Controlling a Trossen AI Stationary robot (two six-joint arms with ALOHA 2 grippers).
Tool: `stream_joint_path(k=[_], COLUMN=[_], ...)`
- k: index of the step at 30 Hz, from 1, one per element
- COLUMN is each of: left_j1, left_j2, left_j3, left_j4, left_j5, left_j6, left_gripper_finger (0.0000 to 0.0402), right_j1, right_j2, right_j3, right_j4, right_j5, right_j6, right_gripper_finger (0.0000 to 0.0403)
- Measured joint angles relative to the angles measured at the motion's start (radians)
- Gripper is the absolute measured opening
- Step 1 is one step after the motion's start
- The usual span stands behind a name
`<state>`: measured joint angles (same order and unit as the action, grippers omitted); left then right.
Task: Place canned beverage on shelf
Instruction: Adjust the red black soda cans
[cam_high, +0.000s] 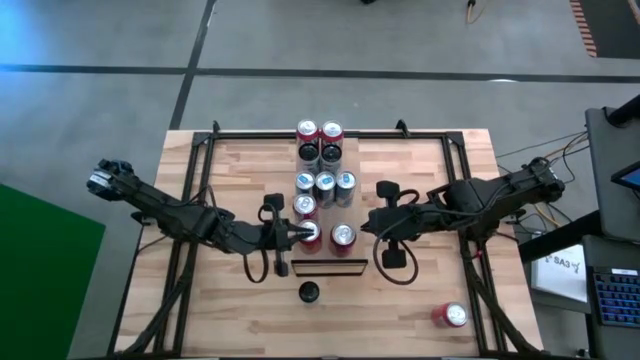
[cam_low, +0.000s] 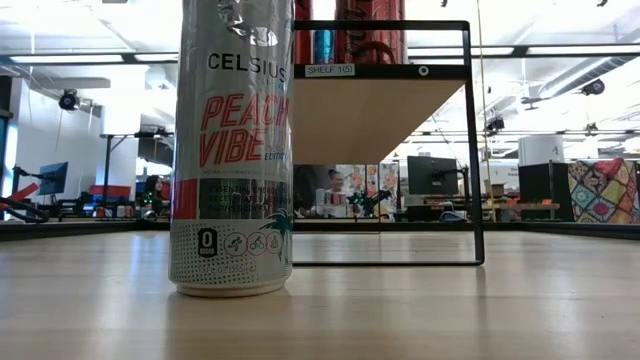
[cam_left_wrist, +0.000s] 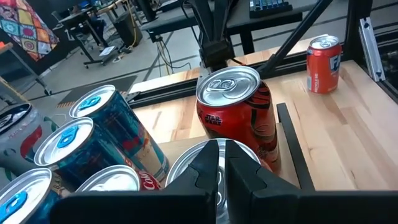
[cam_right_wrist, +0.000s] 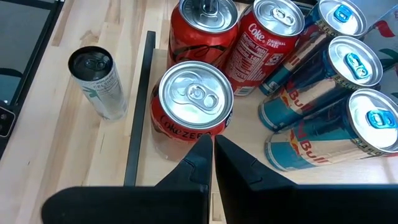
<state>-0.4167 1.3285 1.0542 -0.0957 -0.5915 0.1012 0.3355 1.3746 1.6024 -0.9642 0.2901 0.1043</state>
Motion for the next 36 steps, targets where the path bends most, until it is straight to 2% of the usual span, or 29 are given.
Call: stream_joint_path(k=[9, 20, 23, 29, 36], left_j1=[-0.006, -0.008, -0.008, -0.008, 0.043], left_j2=[-0.001, -0.030, -0.036, -0.081, -0.086], left_j3=[0.000, -0.001, -0.002, -0.002, -0.002], left_j4=[-0.001, -0.006, -0.007, -0.047, -0.069], left_j5=[0.034, 0.035, 0.024, -0.076, -0.078], left_j6=[-0.033, 0.007, 0.020, 0.068, 0.134], left_gripper_finger=[0.0000, 0.0000, 0.0000, 0.0000, 0.0000], right_j1=[0.000, 0.000, 0.000, 0.000, -0.002], right_j2=[0.000, 0.000, 0.001, 0.001, 0.002], right_j3=[0.000, 0.000, 0.000, 0.000, 0.000], right_j4=[0.003, 0.003, 0.003, 0.003, 0.004], right_j5=[0.016, 0.026, 0.027, 0.027, 0.027], right_j6=[0.000, 0.000, 0.000, -0.001, -0.010], right_gripper_finger=[0.0009, 0.0009, 0.0009, 0.0009, 0.0009])
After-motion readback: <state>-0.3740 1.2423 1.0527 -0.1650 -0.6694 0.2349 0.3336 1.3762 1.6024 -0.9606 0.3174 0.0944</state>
